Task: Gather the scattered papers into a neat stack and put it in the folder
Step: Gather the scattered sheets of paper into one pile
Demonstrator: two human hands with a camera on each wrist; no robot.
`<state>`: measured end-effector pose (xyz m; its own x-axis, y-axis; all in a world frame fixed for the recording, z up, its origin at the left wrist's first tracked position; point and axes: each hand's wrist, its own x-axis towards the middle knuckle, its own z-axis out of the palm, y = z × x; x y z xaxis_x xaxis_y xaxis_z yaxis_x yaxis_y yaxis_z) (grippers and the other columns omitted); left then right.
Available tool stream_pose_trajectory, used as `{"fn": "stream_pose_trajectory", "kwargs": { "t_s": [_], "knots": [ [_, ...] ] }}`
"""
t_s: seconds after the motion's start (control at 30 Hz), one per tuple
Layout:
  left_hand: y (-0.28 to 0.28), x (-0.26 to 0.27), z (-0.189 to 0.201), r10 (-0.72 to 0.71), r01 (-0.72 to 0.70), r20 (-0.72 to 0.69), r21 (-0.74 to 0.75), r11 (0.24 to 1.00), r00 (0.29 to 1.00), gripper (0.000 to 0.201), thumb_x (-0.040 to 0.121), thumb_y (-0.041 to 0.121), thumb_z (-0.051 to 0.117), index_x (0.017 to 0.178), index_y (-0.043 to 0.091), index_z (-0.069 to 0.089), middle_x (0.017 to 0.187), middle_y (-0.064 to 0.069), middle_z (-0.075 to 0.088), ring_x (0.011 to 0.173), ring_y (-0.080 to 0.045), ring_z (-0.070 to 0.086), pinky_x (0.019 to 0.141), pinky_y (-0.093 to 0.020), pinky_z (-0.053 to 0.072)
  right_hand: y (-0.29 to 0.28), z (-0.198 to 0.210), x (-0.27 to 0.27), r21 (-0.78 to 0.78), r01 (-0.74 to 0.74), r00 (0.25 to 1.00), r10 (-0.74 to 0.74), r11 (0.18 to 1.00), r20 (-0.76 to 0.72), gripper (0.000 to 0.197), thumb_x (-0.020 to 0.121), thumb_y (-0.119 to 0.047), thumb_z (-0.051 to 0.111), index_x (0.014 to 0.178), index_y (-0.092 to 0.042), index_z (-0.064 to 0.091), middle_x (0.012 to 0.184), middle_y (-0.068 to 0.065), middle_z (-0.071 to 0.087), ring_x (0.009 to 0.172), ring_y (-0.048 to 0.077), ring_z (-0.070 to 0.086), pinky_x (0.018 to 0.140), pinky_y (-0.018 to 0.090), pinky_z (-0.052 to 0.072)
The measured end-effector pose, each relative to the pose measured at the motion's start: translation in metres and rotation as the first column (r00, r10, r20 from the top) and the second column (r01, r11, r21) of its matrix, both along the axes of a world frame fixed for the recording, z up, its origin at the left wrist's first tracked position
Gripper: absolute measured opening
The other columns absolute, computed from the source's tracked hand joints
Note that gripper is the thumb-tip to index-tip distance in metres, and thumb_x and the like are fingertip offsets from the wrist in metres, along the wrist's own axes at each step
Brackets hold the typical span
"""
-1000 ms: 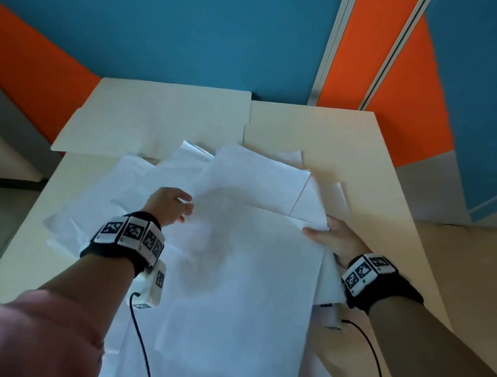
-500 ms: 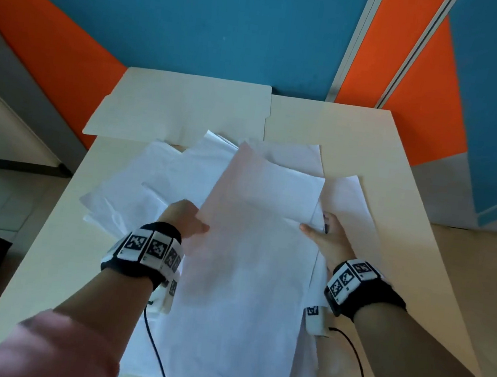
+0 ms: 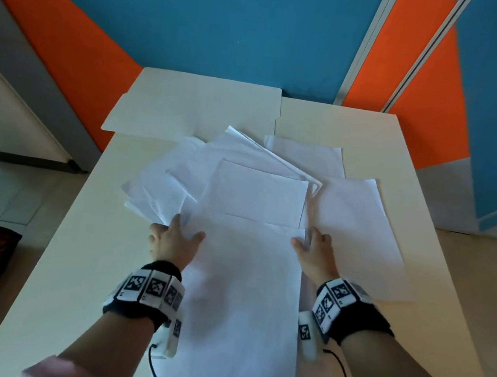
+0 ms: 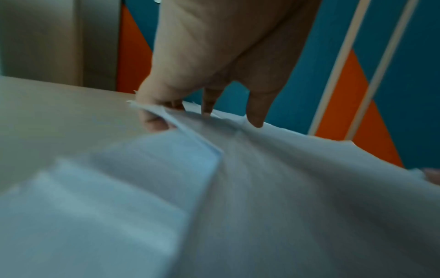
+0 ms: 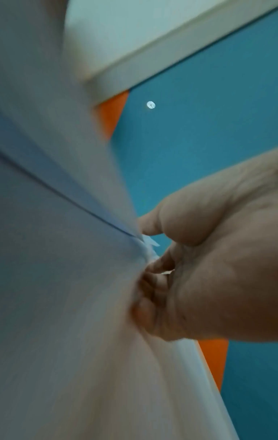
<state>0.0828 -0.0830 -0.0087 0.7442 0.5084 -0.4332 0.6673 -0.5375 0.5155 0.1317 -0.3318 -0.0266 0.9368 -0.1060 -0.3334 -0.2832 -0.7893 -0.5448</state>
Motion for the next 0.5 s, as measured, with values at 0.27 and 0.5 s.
{"fn": "stream_pose_trajectory", "kwargs": {
  "t_s": [0.27, 0.5],
  "knots": [
    [0.050, 0.018, 0.004, 0.279, -0.274, 0.060, -0.070, 0.959, 0.959, 0.076, 0.085, 0.034, 0.063, 0.140, -0.005, 0.028, 0.141, -0.030, 0.030, 0.124, -0.043, 0.040, 0.104, -0.042, 0.033, -0.099, 0.020, 0.033, -0.303, 0.393, 0.893, -0.439, 0.868, -0.101, 0.093, 0.068, -0.053, 0.072, 0.141, -0.015, 0.029, 0.145, 0.020, 0.024, 0.135, 0.038, 0.025, 0.107, 0.056, 0.027],
    [0.019, 0.034, -0.003, 0.217, -0.195, 0.142, -0.157, 0.968, 0.966, 0.072, 0.084, 0.012, 0.060, 0.146, 0.010, 0.023, 0.138, -0.027, 0.036, 0.121, -0.042, 0.045, 0.100, -0.042, 0.037, -0.068, 0.011, 0.037, -0.124, 0.239, 0.946, -0.259, 0.963, -0.194, 0.098, 0.067, -0.041, 0.079, 0.139, 0.000, 0.027, 0.143, 0.021, 0.041, 0.131, 0.039, 0.039, 0.107, 0.049, 0.035]
  ]
}}
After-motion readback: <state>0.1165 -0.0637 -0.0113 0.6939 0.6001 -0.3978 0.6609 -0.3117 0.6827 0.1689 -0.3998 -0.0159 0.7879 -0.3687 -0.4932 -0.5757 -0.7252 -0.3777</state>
